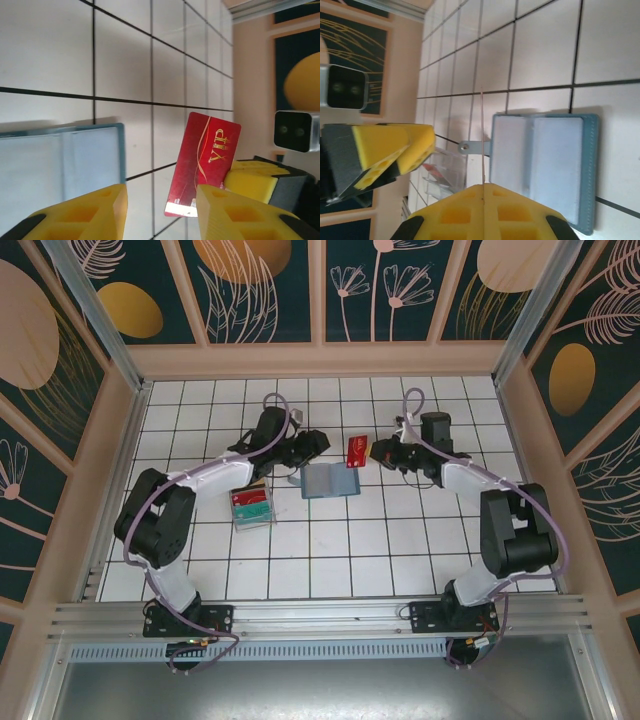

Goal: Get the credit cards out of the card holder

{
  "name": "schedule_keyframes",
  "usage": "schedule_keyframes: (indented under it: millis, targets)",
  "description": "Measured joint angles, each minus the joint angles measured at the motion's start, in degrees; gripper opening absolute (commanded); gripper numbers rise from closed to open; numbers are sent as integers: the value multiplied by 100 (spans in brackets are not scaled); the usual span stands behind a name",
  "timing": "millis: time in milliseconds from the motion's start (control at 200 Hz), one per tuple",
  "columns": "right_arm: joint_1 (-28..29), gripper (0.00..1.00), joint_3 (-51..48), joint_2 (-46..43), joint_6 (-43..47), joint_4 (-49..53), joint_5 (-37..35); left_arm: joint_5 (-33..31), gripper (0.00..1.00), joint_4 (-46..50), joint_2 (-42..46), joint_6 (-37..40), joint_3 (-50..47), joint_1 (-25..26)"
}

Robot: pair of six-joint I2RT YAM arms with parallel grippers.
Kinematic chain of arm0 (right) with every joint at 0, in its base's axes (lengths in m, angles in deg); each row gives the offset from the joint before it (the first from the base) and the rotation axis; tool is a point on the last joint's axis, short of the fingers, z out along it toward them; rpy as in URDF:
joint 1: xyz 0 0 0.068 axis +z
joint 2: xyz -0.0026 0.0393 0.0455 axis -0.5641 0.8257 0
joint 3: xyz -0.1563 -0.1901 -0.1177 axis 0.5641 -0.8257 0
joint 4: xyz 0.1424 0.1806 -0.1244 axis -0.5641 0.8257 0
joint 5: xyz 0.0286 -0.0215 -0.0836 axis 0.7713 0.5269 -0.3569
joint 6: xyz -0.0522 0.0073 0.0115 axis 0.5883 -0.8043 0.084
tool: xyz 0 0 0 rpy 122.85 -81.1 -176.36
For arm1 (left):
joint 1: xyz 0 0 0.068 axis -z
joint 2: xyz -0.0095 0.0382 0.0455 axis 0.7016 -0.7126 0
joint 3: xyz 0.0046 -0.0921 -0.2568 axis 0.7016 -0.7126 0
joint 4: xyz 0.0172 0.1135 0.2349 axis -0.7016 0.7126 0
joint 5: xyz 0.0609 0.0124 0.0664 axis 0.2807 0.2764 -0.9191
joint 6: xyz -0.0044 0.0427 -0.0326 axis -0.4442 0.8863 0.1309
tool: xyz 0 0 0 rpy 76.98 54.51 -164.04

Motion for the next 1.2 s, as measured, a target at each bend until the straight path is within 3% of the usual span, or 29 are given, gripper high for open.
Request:
schedule_keyframes:
  millis: [445, 931, 1201]
  targets:
    - [-24, 0, -520, -114, -1014, -1578, 992, 992, 34, -2107, 2, -1110, -501, -66]
    - [76, 0, -560, -42, -1611, -2428, 1325, 1222, 34, -2249, 0, -1191, -520, -63]
    - [92, 0, -560, 72, -1657, -2555, 1408, 1309, 26, -2275, -7, -1215, -520, -63]
